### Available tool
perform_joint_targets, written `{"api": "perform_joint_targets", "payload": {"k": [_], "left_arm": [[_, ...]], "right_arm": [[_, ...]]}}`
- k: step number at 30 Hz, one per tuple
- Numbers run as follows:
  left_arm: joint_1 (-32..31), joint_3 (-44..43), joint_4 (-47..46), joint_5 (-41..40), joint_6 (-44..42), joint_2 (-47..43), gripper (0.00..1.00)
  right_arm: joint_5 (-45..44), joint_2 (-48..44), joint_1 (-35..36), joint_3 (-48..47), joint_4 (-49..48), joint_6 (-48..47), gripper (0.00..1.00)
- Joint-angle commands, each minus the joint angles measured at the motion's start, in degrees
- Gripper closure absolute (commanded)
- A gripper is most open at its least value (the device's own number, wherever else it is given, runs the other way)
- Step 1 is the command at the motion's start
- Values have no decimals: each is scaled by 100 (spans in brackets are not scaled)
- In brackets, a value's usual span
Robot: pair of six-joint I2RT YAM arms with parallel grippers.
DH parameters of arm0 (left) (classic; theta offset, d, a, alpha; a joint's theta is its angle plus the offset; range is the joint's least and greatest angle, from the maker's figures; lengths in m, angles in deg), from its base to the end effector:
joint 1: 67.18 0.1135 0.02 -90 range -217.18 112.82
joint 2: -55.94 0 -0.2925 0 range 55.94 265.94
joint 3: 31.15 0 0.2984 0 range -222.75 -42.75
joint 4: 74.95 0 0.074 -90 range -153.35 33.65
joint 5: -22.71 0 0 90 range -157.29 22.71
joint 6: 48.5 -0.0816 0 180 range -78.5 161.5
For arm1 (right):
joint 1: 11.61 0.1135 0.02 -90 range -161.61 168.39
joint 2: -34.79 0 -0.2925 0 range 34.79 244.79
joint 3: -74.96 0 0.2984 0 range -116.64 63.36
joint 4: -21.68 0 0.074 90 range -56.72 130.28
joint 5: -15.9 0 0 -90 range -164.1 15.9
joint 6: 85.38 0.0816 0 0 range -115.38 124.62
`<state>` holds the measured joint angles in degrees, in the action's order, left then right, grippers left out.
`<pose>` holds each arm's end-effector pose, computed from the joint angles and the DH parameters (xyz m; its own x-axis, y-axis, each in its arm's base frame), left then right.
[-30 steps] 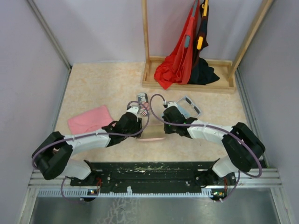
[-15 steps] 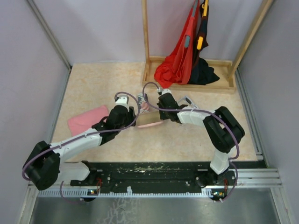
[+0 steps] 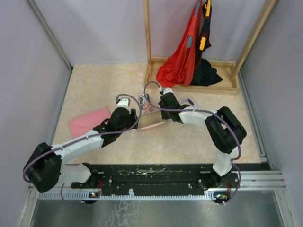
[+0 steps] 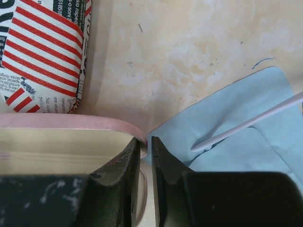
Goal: Organize the sunglasses
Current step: Move the sunglasses case at the center of the board.
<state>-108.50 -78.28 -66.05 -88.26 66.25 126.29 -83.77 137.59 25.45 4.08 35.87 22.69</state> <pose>0.2619 -0.1914 0.1915 -0.5255 -0.0586 -0.8488 0.1860 0.9656 -0.1818 0.3635 0.2573 0.1297 -0.7022 -0.1471 -0.6966 -0.2981 0.9493 0.1000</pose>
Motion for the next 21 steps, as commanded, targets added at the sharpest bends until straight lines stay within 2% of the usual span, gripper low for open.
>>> {"api": "perform_joint_targets", "payload": {"k": [1, 8, 21], "left_arm": [[90, 98, -204, 362, 140, 372, 38], [181, -41, -496, 650, 122, 1003, 41], [366, -456, -860, 216, -12, 1966, 47]], "right_arm": [[139, -488, -48, 133, -296, -3, 81], [370, -546, -50, 185, -202, -31, 77], [294, -307, -47, 20, -241, -49, 76]]}}
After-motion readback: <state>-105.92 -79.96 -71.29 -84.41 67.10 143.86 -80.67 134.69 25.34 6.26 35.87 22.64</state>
